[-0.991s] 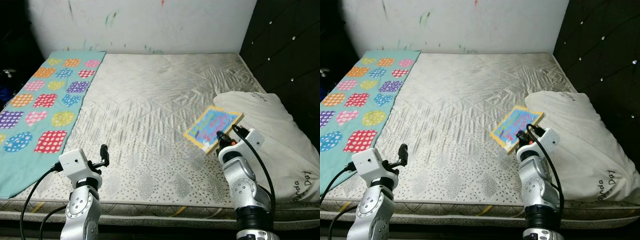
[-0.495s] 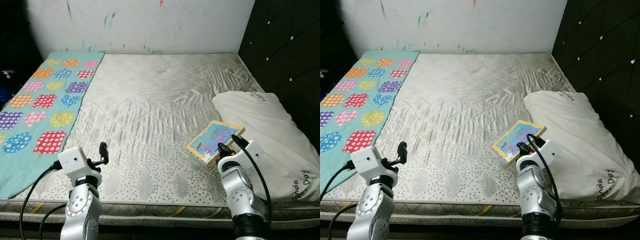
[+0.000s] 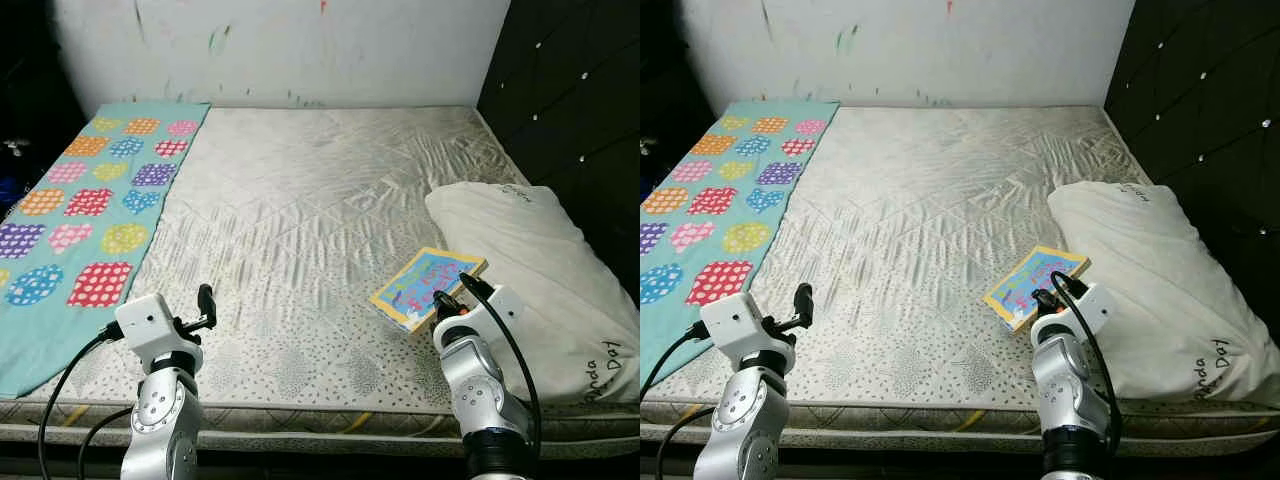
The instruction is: Clean up the room
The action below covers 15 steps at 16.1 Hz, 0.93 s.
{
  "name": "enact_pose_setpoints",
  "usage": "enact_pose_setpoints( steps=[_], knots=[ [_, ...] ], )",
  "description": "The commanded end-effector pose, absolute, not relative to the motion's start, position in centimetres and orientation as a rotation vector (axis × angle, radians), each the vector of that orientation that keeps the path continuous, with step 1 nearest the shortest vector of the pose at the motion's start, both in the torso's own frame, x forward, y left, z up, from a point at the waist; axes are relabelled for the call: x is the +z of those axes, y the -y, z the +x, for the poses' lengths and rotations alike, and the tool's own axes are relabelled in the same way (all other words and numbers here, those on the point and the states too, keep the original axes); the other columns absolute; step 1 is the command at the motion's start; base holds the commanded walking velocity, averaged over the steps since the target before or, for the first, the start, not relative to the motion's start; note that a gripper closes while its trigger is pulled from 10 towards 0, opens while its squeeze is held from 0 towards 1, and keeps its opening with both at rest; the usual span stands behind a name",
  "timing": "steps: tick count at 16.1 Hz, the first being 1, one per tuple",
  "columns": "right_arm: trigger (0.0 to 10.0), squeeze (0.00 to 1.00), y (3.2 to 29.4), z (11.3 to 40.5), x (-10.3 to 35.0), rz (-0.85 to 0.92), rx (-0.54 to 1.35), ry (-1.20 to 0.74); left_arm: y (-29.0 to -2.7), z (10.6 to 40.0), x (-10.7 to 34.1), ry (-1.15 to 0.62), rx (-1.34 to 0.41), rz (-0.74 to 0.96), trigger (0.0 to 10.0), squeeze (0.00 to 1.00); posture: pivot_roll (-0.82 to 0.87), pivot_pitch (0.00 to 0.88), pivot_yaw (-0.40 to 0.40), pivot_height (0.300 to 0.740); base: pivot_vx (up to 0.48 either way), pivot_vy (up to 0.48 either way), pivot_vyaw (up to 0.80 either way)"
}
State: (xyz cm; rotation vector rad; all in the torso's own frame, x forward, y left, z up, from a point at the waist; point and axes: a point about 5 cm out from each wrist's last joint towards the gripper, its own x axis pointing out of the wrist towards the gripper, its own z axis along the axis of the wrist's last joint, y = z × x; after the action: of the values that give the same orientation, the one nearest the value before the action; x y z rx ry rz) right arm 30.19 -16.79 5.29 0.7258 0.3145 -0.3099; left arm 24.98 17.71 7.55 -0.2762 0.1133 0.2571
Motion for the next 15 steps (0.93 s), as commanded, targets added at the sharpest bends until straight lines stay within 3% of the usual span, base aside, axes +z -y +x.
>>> enact_pose_setpoints(
  steps=[1,9,11,15],
  knots=[
    [10.0,0.0,16.7,30.5,5.9,0.719,-0.304,-0.283,-17.5,25.2,7.8,-0.1,0.258,-0.291,10.0,0.0,0.04,0.0,0.014,0.74,0.0,0.0,0.0],
    [10.0,0.0,16.7,30.5,5.9,0.719,-0.304,-0.283,-17.5,25.2,7.8,-0.1,0.258,-0.291,10.0,0.0,0.04,0.0,0.014,0.74,0.0,0.0,0.0],
    [10.0,0.0,15.8,31.4,7.4,0.704,-0.194,-0.226,-16.3,25.2,8.3,-0.059,0.135,-0.203,10.0,0.0,0.03,0.0,0.018,0.74,0.0,0.0,0.0],
    [10.0,0.0,15.9,31.4,7.2,0.707,-0.201,-0.235,-16.4,25.3,8.4,-0.059,0.147,-0.216,10.0,0.0,0.03,0.0,0.018,0.74,0.0,0.0,0.0]
  ],
)
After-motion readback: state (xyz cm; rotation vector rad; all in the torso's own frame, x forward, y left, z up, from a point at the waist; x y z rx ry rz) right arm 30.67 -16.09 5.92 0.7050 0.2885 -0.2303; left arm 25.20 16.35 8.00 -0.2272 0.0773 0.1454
